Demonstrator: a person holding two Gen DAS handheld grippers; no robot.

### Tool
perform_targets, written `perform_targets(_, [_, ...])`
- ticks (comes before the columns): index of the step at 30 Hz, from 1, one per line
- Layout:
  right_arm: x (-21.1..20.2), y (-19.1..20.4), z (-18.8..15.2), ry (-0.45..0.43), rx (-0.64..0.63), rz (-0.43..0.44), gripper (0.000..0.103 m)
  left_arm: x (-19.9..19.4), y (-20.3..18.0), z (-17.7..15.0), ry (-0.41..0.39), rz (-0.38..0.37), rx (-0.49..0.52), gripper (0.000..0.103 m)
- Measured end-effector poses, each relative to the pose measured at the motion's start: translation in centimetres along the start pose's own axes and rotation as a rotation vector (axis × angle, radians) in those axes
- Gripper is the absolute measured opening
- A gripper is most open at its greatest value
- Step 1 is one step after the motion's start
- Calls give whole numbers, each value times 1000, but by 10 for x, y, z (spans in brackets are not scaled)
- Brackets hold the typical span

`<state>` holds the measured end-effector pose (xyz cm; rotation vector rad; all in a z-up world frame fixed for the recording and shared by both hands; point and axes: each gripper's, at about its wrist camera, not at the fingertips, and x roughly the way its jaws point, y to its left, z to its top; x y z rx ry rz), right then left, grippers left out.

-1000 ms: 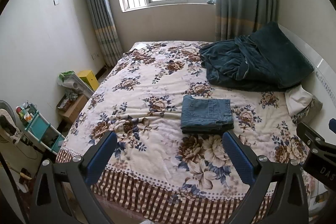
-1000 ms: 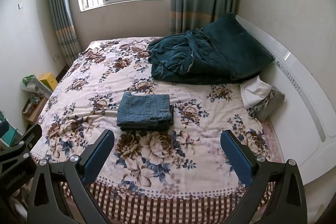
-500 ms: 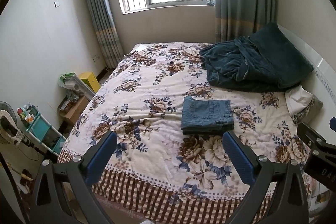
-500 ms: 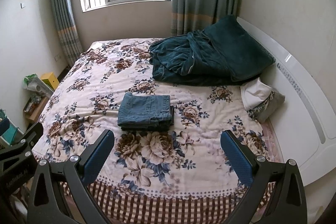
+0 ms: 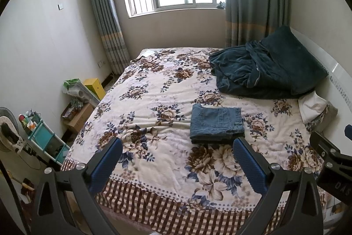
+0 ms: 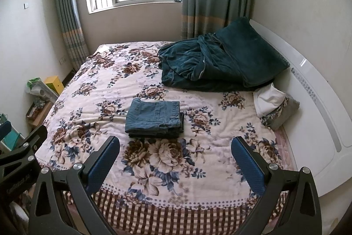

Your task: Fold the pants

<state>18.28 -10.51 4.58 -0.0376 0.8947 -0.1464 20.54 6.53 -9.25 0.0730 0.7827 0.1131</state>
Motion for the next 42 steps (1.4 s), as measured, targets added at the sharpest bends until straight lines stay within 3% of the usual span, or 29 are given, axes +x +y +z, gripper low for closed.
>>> perform_targets(42, [-2, 0, -5, -5, 2, 5, 103, -3, -9, 10, -13, -9, -5, 103])
